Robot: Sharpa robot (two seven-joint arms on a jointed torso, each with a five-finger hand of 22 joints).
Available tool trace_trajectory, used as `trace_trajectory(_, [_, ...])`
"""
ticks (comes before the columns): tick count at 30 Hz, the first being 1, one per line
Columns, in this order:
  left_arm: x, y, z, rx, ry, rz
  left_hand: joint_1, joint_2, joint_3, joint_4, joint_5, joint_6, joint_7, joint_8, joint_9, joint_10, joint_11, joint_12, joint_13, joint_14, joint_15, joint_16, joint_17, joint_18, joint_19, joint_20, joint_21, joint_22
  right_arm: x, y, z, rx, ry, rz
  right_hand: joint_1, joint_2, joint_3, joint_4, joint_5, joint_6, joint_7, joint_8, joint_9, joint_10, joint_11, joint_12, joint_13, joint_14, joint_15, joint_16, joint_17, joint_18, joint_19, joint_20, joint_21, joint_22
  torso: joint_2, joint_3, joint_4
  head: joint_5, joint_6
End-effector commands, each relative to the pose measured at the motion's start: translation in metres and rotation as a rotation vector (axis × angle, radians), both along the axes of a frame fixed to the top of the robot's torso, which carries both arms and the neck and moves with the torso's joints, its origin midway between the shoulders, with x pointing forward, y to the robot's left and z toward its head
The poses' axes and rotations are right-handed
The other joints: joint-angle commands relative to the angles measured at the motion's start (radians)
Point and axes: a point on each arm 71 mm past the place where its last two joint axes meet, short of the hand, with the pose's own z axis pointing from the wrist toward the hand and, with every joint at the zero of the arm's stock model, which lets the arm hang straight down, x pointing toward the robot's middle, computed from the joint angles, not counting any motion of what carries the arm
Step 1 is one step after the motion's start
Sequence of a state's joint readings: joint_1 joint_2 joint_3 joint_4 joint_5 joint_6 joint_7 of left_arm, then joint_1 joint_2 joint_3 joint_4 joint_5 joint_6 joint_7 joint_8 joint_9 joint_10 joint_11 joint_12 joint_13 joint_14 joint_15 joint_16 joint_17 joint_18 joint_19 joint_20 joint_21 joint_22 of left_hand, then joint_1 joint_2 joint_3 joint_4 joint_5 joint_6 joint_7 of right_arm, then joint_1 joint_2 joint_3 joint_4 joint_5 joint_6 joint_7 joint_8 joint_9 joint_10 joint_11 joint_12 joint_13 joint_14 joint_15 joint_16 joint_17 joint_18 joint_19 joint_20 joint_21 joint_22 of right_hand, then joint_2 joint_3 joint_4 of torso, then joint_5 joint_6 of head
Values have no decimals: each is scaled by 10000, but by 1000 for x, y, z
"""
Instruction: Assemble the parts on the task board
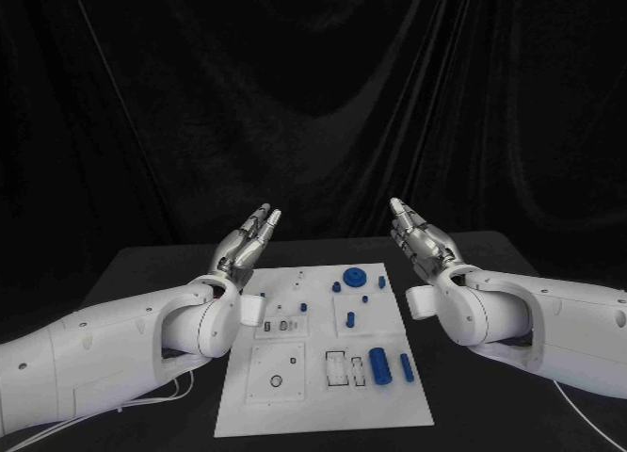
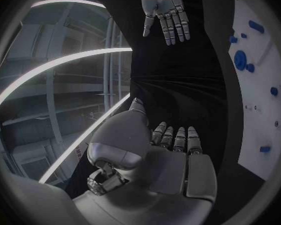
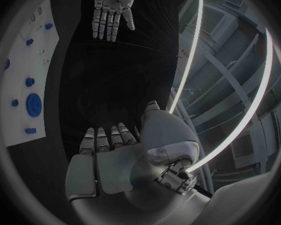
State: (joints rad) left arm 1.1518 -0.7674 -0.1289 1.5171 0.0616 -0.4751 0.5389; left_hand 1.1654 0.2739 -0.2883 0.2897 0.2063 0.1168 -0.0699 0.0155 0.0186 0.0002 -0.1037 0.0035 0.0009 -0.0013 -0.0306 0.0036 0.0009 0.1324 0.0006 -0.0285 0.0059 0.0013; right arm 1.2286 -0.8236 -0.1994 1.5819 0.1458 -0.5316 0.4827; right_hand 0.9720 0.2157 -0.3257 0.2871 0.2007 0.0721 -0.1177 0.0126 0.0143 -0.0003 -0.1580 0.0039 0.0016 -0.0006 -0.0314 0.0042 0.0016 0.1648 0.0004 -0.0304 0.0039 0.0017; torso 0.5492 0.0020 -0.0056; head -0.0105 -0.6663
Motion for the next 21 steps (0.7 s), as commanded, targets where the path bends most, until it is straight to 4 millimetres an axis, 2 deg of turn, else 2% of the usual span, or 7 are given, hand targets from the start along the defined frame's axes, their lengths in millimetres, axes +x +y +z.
trace_trajectory(1, [0, -10, 10, -1867, -335, -1691, 121, 24, -74, 3, 34, 60, 4, 39, 9, -2, -101, -35, -9, 13, -792, -36, -9, 113, -6, -74, -59, -13, -1, 5, -1, 935, 782, 726, 81, -4, -53, 12, 21, 75, 65, 38, 11, 3, 46, -39, -16, 6, -1477, -42, -16, 129, -4, -328, -39, -17, 3, 2, -1, 0, 2])
trace_trajectory(10, [2, -13, 18, -3036, -472, -3011, 266, -39, -74, 13, 49, 81, -71, 40, 10, -2, -183, -35, -9, 13, -622, -36, -9, 285, -6, 373, -59, -13, -1, 5, -1, 943, 791, 737, 195, -70, -44, -5, 24, 366, 362, 100, 58, 3, 381, -39, -16, 6, -985, -42, -16, 151, -4, 295, -39, -17, 3, 2, -1, 0, 2])
trace_trajectory(13, [3, -13, 19, -3193, -489, -3175, 618, -339, -122, 6, 730, 1068, 531, 255, 143, 400, 512, 196, 150, 13, 374, -36, -9, 471, 20, 1907, -27, 11, -1, 5, -1, 943, 791, 737, 615, -251, 4, -163, 332, 1674, 1126, 444, 295, 530, 1201, 435, 194, 12, 323, -29, -7, 26, 395, 1258, 313, 224, 3, 2, -1, 0, 2])
trace_trajectory(14, [3, -13, 19, -3223, -492, -3206, 733, -378, -141, 5, 802, 1519, 765, 388, 211, 1106, 801, 704, 391, 134, 326, 150, 108, 489, 159, 2137, 102, 100, -1, 5, -1, 943, 791, 737, 676, -265, 8, -179, 394, 1869, 1206, 489, 325, 632, 1264, 537, 217, 86, 581, 89, 63, -48, 602, 1446, 452, 302, 3, 2, -1, 0, 2])
trace_trajectory(15, [3, -13, 19, -3241, -494, -3225, 827, -369, -191, 14, 852, 1836, 932, 497, 246, 1302, 1083, 1070, 478, 331, 412, 408, 220, 479, 318, 2322, 214, 165, -1, 5, -1, 943, 791, 737, 984, -320, 60, -336, 753, 2509, 1480, 638, 427, 1086, 1570, 964, 314, 664, 1337, 656, 305, -245, 1812, 1990, 1194, 691, 3, 2, -1, 0, 2])
trace_trajectory(17, [6, 3, 16, -2731, -532, -2900, 885, -357, -227, 10, 889, 1875, 924, 517, 242, 1314, 1129, 1279, 500, 329, 509, 441, 210, 473, 363, 2401, 234, 173, -1, -3, -2, 674, 729, 1781, 1712, -357, 237, -772, 1589, 3232, 1741, 779, 523, 1763, 1884, 1617, 415, 2364, 2059, 1808, 661, -140, 5080, 2734, 2912, 1451, 13, 3, -25, -2, -284])
trace_trajectory(21, [6, 9, 16, -2444, -654, -3025, 975, -308, -257, 11, 959, 1892, 924, 534, 235, 1178, 1161, 1480, 480, 355, 695, 527, 208, 479, 449, 2481, 274, 188, 0, -6, 1, 91, 389, 2007, 2581, -408, 415, -1530, 2421, 4417, 2154, 1025, 657, 2931, 2442, 2839, 541, 5252, 2236, 3380, 901, 38, 6773, 3084, 3427, 1520, 28, -1, -4, 10, -382])
